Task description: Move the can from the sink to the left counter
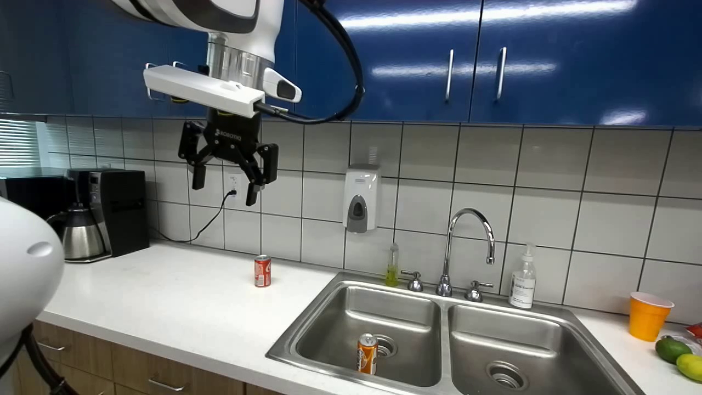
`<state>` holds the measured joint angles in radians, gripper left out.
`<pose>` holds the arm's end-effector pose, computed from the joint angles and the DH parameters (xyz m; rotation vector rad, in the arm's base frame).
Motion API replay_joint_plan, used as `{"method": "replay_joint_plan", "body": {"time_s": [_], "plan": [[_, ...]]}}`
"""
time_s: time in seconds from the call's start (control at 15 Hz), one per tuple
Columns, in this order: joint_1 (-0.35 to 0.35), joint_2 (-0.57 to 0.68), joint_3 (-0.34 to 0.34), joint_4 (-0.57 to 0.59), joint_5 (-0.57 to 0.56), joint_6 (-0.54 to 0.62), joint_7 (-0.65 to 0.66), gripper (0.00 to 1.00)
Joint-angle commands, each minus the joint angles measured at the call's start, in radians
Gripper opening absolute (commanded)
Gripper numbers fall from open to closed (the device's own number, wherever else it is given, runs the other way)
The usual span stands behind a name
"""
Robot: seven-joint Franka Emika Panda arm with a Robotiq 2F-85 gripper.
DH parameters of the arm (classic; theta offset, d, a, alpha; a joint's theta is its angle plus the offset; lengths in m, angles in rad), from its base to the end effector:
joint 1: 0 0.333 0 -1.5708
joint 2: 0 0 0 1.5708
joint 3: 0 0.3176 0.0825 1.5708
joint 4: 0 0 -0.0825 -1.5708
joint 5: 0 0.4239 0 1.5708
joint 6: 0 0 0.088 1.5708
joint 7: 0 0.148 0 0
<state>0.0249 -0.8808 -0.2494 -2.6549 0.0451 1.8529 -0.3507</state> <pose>0.3352 -0.0627 0.4472 -2.9091 -0.2883 -0.1717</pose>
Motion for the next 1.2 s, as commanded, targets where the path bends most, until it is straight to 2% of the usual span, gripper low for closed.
{"method": "replay_joint_plan", "body": {"time_s": [0.0, 0.27, 0.67, 0.93, 1.13], "plan": [[-0.013, 0.061, -0.006, 0.007, 0.005, 0.043, -0.017, 1.0], [-0.021, 0.201, -0.055, 0.012, 0.003, 0.193, -0.044, 1.0], [-0.019, 0.489, -0.137, 0.043, 0.04, 0.458, -0.121, 1.0], [-0.009, 0.698, -0.165, 0.098, 0.131, 0.61, -0.202, 1.0], [-0.017, 0.857, -0.148, 0.165, 0.253, 0.692, -0.286, 1.0]]}}
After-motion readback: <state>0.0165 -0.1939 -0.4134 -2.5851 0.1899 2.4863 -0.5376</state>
